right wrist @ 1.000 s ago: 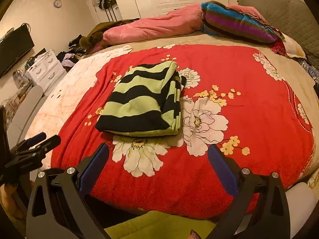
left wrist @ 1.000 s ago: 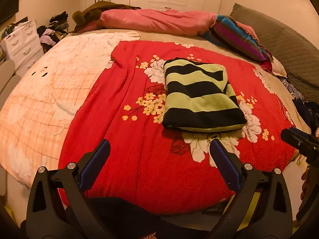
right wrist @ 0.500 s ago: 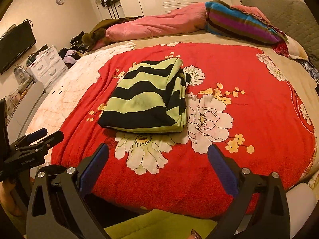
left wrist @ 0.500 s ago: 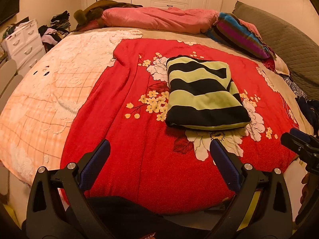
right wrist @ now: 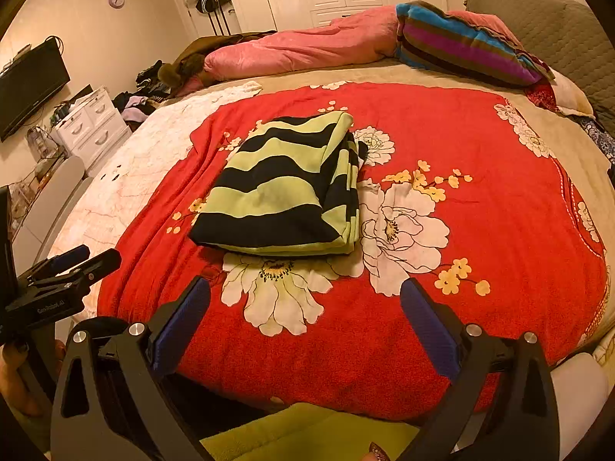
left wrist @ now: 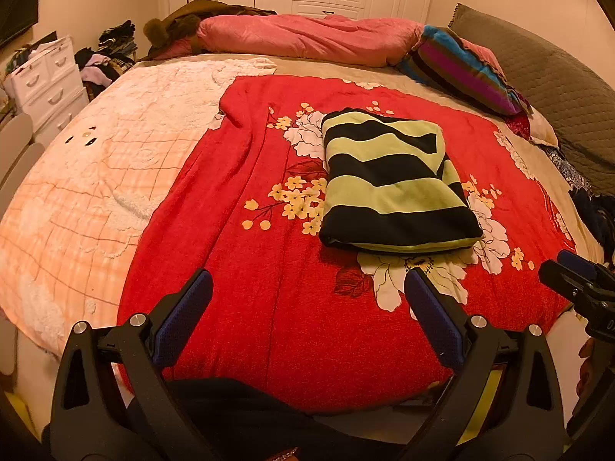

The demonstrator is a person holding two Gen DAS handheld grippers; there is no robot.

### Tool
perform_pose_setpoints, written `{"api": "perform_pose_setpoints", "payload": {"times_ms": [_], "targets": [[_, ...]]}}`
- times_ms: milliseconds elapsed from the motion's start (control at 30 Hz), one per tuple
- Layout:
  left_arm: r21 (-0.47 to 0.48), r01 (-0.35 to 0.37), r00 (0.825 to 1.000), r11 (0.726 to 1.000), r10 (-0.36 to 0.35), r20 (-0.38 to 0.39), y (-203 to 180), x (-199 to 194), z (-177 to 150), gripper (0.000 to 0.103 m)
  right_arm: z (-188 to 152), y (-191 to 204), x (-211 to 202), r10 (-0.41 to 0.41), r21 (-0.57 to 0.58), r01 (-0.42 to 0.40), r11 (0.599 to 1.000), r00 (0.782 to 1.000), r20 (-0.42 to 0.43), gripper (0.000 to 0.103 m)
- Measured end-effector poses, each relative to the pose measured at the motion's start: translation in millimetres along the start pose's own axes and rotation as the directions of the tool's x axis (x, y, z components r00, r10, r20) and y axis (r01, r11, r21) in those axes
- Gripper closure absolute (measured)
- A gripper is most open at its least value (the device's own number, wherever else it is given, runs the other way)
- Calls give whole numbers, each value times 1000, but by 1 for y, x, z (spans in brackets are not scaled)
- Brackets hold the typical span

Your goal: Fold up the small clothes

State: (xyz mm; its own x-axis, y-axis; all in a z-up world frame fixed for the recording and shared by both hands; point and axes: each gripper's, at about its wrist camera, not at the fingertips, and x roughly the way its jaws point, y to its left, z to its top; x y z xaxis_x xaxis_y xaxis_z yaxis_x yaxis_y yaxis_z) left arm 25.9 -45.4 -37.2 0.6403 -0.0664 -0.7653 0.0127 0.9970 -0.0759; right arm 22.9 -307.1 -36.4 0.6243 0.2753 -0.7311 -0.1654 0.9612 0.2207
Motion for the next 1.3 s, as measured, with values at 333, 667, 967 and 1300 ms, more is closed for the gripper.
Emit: {"api": "perform_pose_setpoints", "payload": {"times_ms": [333,667,967,1300], "targets": [[-4,-4,1000,1000,4,-6,0,0,1,9,0,-1,0,-1,-2,1,1000,1000,-2,4],[-1,-8,1000,1000,8,-7,0,0,0,9,-3,-1,-2,-10,-1,10,1000,1000,4,4],[0,-7,1000,1000,7,-7,0,-1,1,9,-4,-1,-2,-17,7,17,1000,1000,5,4],[-1,-6,1000,1000,6,-7,0,-1,1,9,-3,-1,-3,-28,2,28,1000,1000,5,4]]}}
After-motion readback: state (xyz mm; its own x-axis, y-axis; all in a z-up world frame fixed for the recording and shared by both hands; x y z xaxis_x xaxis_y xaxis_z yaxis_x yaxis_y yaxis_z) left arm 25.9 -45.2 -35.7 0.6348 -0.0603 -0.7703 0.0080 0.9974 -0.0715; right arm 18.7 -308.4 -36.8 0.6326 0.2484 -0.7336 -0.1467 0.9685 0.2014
